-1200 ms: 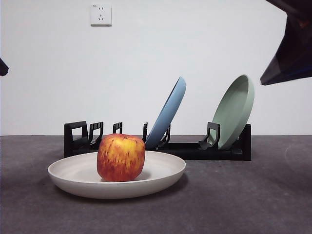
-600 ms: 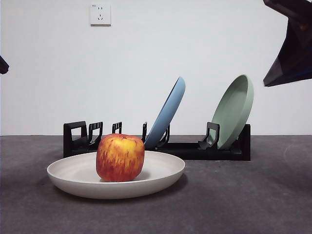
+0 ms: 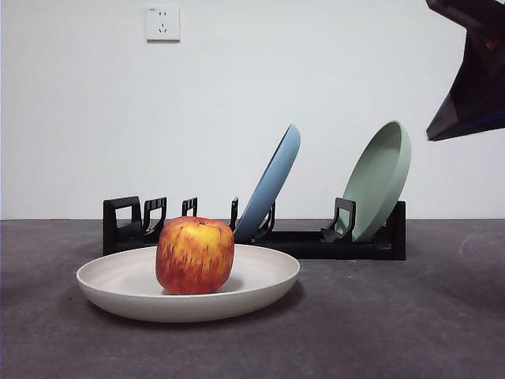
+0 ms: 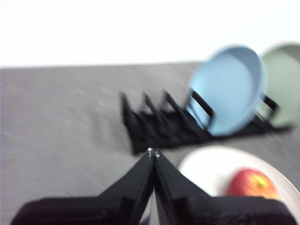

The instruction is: Take the yellow plate from the plate rack,put the plate on the table,take the apple from the table,put the apple in the plate

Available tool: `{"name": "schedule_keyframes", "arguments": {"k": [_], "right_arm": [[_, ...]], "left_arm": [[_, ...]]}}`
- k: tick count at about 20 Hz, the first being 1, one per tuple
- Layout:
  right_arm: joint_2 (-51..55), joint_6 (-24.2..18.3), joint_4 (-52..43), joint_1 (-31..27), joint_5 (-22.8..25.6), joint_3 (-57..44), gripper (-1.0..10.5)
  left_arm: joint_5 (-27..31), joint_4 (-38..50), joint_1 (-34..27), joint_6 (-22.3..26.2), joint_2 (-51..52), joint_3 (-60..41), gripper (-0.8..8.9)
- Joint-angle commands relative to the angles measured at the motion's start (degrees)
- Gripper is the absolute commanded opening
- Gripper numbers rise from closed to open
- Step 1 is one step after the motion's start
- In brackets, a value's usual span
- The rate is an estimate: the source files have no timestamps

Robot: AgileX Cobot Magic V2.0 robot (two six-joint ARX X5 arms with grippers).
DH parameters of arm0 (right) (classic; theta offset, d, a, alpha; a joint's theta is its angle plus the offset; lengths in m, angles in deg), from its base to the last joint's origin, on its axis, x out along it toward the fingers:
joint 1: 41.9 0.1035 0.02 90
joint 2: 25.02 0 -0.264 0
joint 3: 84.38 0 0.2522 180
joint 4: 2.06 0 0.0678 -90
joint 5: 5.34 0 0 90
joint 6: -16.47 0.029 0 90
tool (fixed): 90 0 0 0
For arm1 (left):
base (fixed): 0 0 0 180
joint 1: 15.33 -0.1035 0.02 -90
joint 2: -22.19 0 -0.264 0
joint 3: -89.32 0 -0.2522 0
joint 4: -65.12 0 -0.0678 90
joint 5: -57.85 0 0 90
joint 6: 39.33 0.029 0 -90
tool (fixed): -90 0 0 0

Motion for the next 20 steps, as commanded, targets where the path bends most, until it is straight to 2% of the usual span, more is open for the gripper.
{"name": "schedule_keyframes", "arguments": {"k": [1, 4, 8, 12, 20], "right_arm": [[0.0, 0.5, -0.3, 0.1, 0.2, -0.5, 0.0], [0.0, 0.5, -0.2, 0.1, 0.2, -0.5, 0.0], [0.0, 0.5, 0.3, 0.1, 0.2, -0.5, 0.0], [0.0, 0.5, 0.3, 0.1, 0.2, -0.5, 0.0], [0.0, 0.5, 0.3, 0.1, 0.2, -0.5, 0.0]], "left_arm": [[-0.8, 0.6, -6.3, 3.1, 2.3, -0.3, -0.03], [-2.8, 0.7, -12.7, 6.6, 3.9, -1.6, -0.03], [-7.1, 3.1, -16.5, 10.3, 5.2, -5.7, -0.03], [-8.3, 8.9, -17.3, 10.5, 8.4, -13.0, -0.03], [-7.8, 9.2, -17.3, 8.9, 12.4, -22.6, -0.03]]}}
